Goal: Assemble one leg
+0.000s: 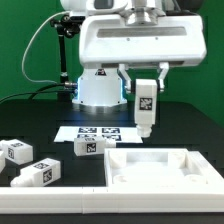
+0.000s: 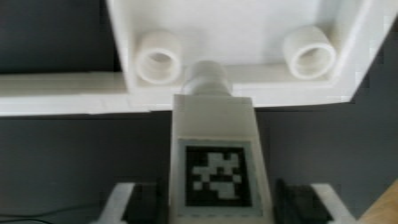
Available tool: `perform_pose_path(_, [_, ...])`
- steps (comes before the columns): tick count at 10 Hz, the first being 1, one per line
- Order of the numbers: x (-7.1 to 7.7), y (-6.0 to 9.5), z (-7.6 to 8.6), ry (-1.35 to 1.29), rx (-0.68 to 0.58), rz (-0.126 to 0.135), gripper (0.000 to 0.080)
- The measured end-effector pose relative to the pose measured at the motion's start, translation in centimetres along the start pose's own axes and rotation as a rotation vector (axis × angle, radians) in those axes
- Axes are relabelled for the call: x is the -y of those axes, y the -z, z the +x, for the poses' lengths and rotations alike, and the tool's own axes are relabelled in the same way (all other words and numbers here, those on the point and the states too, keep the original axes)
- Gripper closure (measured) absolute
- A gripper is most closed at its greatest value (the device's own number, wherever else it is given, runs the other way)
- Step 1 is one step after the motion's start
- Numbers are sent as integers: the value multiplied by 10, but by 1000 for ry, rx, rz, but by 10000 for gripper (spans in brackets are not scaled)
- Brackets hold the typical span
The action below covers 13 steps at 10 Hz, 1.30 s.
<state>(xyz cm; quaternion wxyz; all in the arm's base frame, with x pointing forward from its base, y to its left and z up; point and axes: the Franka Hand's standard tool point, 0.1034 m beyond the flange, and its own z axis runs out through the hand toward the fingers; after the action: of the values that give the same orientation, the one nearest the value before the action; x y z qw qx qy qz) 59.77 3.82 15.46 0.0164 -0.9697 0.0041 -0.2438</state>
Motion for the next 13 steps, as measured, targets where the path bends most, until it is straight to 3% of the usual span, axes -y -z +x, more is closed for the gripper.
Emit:
perform_pose_path(2, [29, -18, 15, -23, -50, 18, 515])
perform_pose_path(6, [31, -23, 12, -10, -81, 7, 515])
perform_pose_path(7, [35, -25, 10, -4, -89, 8, 515])
perform_pose_path(9, [59, -41, -1, 45, -99, 9, 515])
perform_pose_path(13, [67, -57, -15, 63, -72, 9, 515])
